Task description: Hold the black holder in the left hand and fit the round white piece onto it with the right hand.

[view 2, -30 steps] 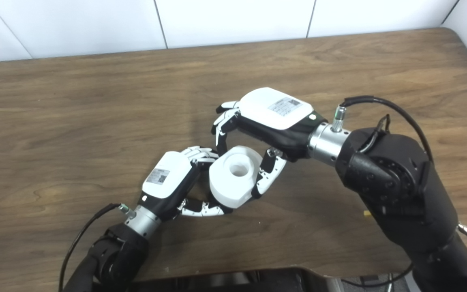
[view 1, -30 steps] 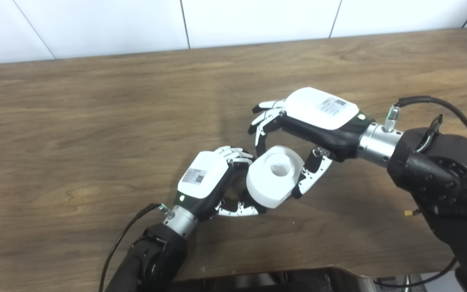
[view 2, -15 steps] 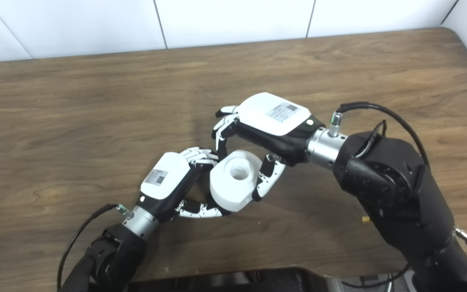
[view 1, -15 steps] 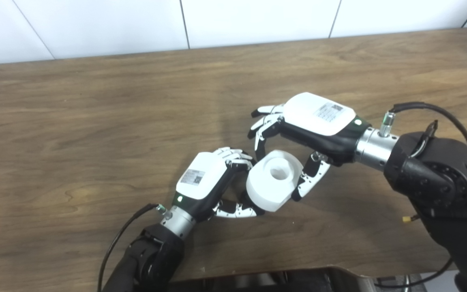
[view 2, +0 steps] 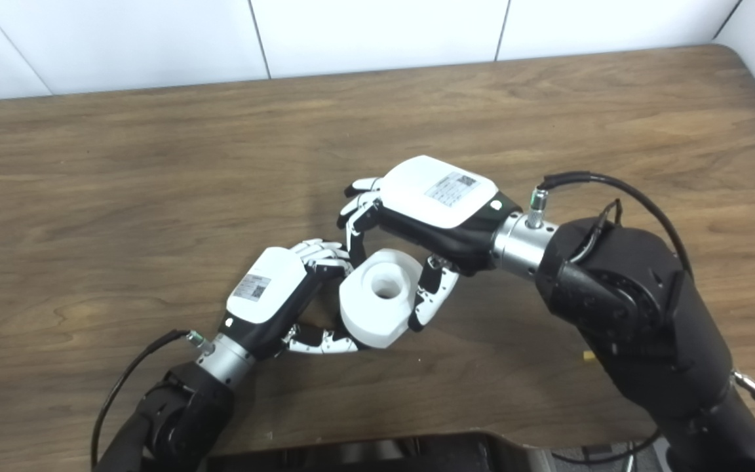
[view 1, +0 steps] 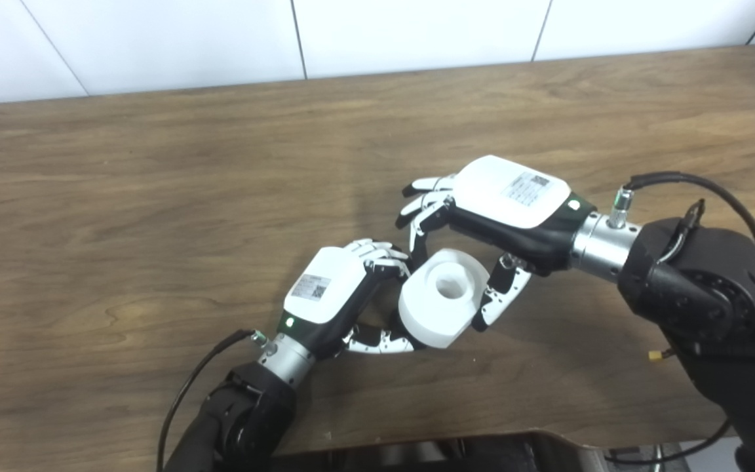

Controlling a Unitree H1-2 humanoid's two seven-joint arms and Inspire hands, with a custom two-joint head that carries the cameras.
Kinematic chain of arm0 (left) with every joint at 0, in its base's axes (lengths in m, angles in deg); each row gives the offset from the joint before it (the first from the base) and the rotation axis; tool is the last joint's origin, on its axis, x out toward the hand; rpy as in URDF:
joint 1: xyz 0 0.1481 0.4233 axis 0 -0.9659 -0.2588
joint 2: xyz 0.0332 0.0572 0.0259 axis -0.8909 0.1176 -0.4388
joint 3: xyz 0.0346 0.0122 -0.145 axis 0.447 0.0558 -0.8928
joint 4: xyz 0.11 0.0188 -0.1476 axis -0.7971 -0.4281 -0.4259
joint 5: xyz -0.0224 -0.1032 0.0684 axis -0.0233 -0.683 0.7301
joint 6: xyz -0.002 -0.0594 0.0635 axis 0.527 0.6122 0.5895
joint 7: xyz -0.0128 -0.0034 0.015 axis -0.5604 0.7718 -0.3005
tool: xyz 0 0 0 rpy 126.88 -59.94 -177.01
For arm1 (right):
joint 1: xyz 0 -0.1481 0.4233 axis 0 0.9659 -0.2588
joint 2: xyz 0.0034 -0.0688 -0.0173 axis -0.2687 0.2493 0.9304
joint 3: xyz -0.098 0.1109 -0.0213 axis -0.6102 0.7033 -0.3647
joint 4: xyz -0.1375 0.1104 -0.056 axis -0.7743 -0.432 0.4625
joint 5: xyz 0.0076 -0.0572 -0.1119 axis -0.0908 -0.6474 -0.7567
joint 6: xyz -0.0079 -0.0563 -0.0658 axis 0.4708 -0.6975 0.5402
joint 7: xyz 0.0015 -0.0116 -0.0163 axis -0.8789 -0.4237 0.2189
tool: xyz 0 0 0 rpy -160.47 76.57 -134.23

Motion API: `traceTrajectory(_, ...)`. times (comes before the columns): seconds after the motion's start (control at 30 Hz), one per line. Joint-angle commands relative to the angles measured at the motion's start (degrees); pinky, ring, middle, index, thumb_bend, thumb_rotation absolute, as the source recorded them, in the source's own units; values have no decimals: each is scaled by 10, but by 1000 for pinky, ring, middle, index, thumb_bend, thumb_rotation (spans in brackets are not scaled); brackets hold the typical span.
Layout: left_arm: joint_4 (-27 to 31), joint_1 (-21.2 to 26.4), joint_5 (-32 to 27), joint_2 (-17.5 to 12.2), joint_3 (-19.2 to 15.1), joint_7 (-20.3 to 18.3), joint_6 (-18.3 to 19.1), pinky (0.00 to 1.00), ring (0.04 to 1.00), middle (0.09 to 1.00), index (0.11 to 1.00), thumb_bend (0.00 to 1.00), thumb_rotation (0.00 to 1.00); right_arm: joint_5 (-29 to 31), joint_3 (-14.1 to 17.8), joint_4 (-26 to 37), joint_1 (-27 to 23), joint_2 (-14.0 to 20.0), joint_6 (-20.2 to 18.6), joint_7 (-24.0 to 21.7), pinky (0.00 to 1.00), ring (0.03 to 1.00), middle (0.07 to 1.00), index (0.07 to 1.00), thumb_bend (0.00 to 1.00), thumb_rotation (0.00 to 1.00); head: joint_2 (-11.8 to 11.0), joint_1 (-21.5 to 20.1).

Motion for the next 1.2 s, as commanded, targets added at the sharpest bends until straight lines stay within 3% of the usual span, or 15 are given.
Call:
traceTrajectory(0.0, -7, -5, -3, -6, 0, -14, 3, 827, 806, 732, 485, 522, 48, -3, 6, 12, -9, 2, 15, 12, 845, 915, 804, 483, 524, 131, 0, -1)
traceTrajectory(1.17, 5, -7, 5, -1, -2, -22, 9, 826, 800, 730, 485, 522, 48, -26, 0, -5, -18, -10, 40, 10, 862, 912, 800, 482, 524, 132, 5, 1)
